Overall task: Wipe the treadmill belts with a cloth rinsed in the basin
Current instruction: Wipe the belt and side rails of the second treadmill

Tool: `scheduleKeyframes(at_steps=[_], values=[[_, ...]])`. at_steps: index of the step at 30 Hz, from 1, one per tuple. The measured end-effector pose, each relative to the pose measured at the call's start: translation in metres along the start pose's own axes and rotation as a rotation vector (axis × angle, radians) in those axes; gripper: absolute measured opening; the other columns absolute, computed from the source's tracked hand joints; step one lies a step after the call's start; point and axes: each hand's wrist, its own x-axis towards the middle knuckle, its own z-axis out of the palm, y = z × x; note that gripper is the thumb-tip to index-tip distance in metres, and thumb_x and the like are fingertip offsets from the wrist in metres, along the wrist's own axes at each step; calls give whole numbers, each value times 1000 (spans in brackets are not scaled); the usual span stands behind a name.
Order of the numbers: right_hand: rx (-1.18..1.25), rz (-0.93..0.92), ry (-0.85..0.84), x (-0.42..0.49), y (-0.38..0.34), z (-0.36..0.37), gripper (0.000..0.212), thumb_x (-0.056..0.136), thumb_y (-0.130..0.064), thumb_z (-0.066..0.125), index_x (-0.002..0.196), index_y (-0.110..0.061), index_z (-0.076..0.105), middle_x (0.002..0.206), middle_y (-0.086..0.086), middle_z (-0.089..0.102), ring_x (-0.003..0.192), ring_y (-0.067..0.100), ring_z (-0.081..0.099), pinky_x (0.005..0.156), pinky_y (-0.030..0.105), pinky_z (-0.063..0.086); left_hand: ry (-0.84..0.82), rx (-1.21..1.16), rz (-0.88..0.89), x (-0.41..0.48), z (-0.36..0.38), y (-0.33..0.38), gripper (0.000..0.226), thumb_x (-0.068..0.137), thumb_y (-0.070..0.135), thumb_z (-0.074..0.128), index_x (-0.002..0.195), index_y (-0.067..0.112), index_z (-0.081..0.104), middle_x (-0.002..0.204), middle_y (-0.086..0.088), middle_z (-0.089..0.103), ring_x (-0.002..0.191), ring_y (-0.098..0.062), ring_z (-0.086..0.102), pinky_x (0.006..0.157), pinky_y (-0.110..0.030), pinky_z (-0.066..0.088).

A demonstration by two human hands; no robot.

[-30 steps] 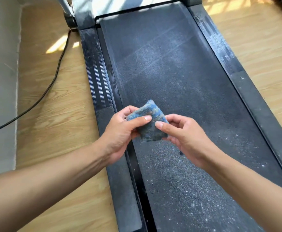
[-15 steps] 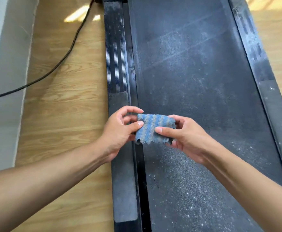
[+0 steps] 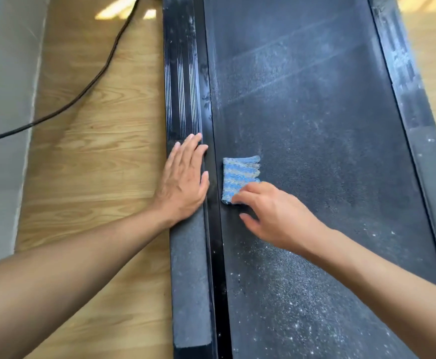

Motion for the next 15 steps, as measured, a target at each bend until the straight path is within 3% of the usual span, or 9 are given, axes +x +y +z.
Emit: scheduleKeyframes(at_steps=[4, 8, 10, 12, 15], values=[[-128, -36, -137, -46, -6, -44, 31, 104, -41, 44, 134, -38, 50, 130, -15, 53, 123, 13, 55, 93, 40, 55, -78, 175, 21, 0, 0, 2, 63, 97, 27, 37, 154, 1, 40, 168, -17, 29, 159, -32, 22, 130, -50, 15], [-327, -191, -338, -72, -17, -75, 45, 98, -45, 22, 136, -36, 43, 127, -13, 50, 120, 15, 54, 96, 37, 54, -125, 264, 77, 2, -5, 4, 67, 95, 31, 38, 161, 20, 37, 173, -8, 21, 160, -35, 16, 130, -53, 12], [-343, -272, -260, -63, -11, -60, 45, 98, -36, 34, 140, -25, 47, 131, -5, 52, 119, 21, 54, 98, 39, 53, -145, 301, 105, 1, -6, 4, 70, 92, 30, 40, 162, 28, 36, 175, 0, 17, 161, -35, 13, 129, -54, 11], [-223, -197, -85, -35, -8, -32, 50, 97, -22, 52, 145, -9, 50, 142, 10, 53, 126, 32, 54, 107, 44, 49, -133, 309, 103, 1, -5, 2, 72, 90, 28, 41, 162, 29, 36, 175, 3, 17, 161, -35, 12, 130, -54, 10], [42, 56, 191, 19, -23, 11, 66, 99, -21, 57, 157, 3, 34, 165, 24, 32, 153, 38, 30, 129, 38, 20, -118, 283, 91, 2, -2, 1, 71, 90, 27, 38, 162, 30, 36, 174, 4, 21, 161, -34, 12, 130, -53, 10]])
